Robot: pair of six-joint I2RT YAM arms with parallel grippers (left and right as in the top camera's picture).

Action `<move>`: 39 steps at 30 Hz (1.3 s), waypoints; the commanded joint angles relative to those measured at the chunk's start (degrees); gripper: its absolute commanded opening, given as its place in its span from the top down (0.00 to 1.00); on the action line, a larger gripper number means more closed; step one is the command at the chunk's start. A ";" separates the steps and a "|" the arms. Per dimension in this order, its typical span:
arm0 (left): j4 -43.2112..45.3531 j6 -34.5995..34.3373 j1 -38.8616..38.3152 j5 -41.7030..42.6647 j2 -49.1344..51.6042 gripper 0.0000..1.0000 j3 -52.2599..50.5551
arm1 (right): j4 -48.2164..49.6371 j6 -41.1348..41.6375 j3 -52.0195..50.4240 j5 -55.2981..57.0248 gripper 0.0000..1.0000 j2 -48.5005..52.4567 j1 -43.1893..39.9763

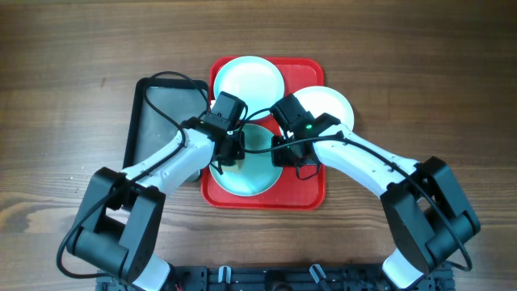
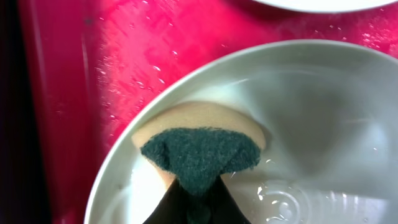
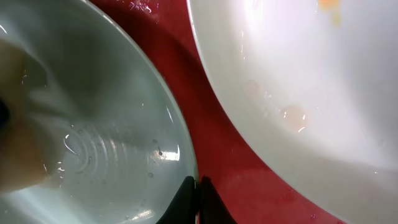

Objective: Clean dirty plates on tray and stack at the side
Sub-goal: 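Scrub the lower light-blue plate with the sponge, right gripper holding plate rim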

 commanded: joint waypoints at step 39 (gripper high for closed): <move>-2.69 -2.84 -0.37 10.62 -0.98 0.96 -2.86 | 0.92 -1.05 -0.09 -2.25 0.96 -1.36 0.31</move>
